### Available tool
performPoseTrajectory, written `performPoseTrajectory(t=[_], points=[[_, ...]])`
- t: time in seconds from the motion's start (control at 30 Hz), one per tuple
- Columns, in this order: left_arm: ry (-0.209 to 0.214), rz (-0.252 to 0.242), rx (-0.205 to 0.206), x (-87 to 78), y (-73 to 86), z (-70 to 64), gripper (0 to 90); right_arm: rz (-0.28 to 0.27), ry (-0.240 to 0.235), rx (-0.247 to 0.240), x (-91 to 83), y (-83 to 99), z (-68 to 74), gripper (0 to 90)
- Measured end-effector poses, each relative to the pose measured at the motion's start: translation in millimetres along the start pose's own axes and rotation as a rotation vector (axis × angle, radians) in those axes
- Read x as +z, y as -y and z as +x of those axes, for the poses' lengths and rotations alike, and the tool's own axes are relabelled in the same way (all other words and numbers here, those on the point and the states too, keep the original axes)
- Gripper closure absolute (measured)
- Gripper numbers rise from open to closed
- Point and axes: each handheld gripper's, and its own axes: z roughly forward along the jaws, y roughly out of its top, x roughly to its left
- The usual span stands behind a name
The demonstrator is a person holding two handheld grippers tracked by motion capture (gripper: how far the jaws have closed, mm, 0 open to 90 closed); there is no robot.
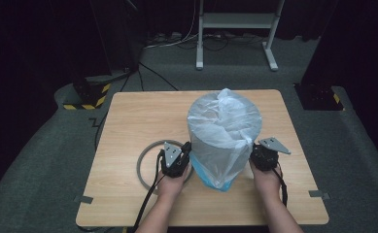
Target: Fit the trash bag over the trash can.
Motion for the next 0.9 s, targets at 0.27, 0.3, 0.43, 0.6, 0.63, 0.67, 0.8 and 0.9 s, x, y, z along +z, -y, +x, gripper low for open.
performPoseTrajectory(t=[0.27,0.3,0.43,0.6,0.63,0.67,0.8,0.9], points=[[0.003,0.034,0.008,3.0,4.7,3.8,80.4,0.006,0.008,-0.016,2.3,-0.3,-1.9,86.8],[0.008,0.038,0.002,2.2,4.1,6.0,75.1,-0.001,0.015,-0.024,0.3,-1.7,-3.0,84.9],[-0.017,0.021,0.005,-5.5,0.0,14.0,66.4,-0.041,0.042,-0.045,-13.1,-9.2,-9.1,77.4],[-0.039,-0.015,-0.012,-16.1,-5.1,21.6,66.2,-0.06,0.062,-0.048,-25.4,-15.8,-16.1,71.9],[-0.031,-0.008,0.012,-16.0,-4.3,19.7,72.9,-0.067,0.061,-0.055,-30.0,-17.2,-17.4,71.4],[-0.031,-0.008,0.012,-16.0,-4.3,19.7,76.3,-0.067,0.061,-0.055,-30.0,-17.2,-17.4,71.4],[-0.004,0.035,0.037,-5.4,-1.9,12.8,75.7,-0.041,0.047,-0.062,-25.1,-12.9,-13.1,71.2],[0.013,0.052,0.055,1.5,-0.9,4.8,76.5,-0.025,0.044,-0.067,-21.0,-9.6,-11.7,70.8]])
